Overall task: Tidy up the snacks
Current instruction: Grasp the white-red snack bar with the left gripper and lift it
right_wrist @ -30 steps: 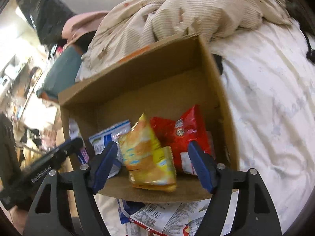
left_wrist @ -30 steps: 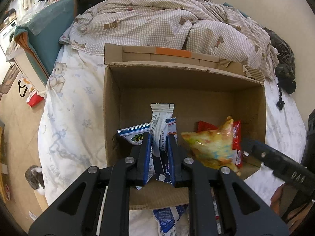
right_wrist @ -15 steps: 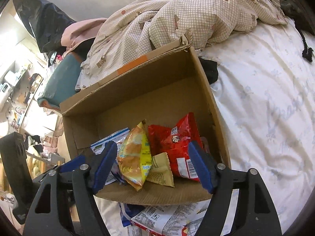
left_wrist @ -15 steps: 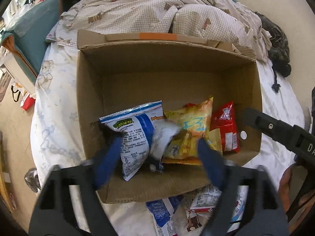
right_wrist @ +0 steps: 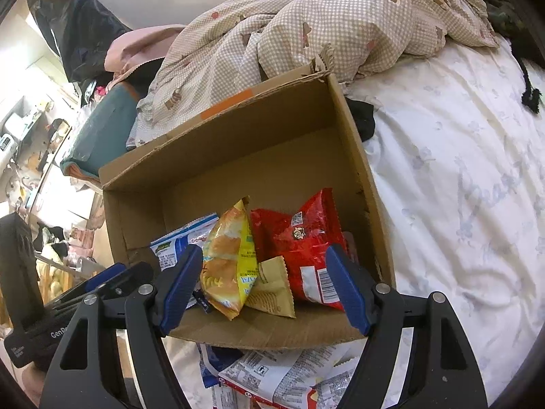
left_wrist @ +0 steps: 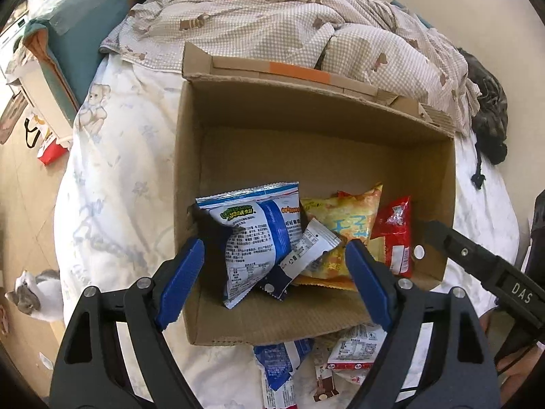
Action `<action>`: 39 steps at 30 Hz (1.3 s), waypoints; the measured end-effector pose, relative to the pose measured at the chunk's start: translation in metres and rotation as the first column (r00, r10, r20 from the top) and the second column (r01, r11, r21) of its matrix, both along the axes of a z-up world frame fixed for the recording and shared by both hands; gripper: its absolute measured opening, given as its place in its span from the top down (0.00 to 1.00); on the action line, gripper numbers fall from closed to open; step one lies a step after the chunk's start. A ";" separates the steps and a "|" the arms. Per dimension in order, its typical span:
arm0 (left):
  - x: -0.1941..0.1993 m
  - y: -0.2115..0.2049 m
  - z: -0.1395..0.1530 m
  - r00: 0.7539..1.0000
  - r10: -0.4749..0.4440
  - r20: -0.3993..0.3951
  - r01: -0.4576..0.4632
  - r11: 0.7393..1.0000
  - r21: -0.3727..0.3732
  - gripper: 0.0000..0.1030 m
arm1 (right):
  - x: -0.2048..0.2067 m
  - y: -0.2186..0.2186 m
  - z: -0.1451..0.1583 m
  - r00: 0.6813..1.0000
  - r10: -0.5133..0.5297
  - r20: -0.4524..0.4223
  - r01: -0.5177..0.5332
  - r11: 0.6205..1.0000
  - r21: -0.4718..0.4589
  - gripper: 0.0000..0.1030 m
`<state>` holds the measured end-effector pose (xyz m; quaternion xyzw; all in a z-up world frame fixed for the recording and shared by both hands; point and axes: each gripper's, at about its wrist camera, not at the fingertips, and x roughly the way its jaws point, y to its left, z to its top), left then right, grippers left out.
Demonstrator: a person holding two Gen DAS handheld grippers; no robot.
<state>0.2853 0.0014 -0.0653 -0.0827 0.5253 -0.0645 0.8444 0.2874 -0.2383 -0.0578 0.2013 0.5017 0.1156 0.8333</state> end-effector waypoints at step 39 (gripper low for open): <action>-0.131 -0.020 -0.090 0.962 -0.032 -0.272 0.043 0.998 0.036 0.19 | -0.134 -0.048 0.009 0.997 -0.022 -0.072 0.021 1.000 -0.021 0.06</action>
